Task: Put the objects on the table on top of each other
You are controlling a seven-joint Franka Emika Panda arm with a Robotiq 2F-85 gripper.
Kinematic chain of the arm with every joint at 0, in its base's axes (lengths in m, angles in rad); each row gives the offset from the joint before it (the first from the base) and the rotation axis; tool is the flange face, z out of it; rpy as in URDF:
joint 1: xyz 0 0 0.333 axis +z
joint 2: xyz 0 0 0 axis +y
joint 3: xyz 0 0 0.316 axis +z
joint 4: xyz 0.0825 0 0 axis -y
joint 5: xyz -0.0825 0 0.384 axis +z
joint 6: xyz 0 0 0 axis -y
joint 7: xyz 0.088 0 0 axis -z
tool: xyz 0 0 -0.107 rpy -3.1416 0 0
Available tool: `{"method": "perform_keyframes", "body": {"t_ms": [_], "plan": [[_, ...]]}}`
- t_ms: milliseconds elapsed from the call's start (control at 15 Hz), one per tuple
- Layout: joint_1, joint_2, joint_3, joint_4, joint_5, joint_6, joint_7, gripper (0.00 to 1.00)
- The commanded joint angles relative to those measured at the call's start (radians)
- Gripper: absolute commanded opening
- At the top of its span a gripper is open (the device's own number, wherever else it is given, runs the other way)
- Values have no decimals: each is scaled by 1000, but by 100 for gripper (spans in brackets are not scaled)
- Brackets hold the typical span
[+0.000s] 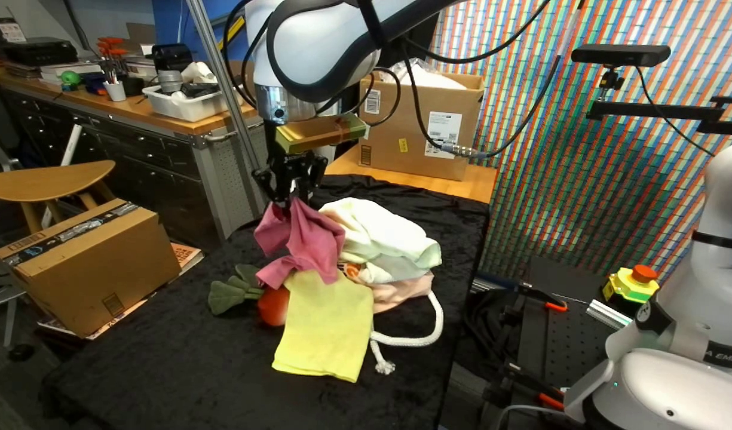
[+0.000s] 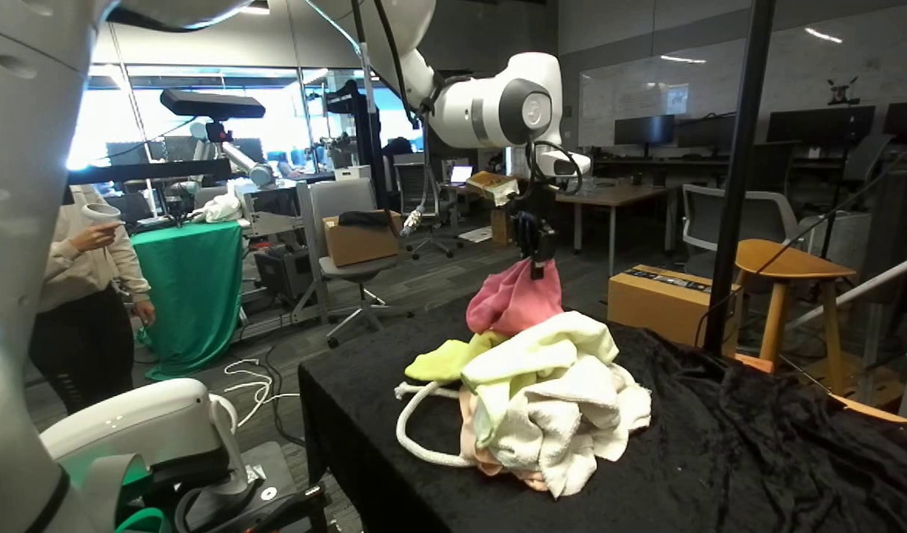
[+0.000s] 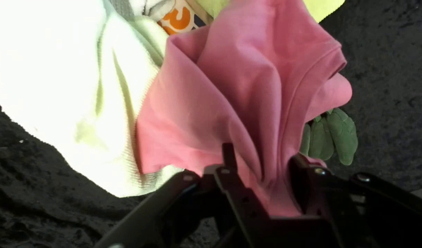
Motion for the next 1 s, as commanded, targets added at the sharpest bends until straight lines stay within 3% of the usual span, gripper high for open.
{"method": "perform_keyframes", "body": {"t_ms": [0, 267, 600, 933], "plan": [[-4, -33, 3, -13, 17, -37, -65, 71], [-10, -67, 8, -13, 12, -132, -138, 98], [-29, -160, 23, -21, 25, -298, -294, 100], [-54, -330, 35, -75, 71, -478, -444, 100]]}}
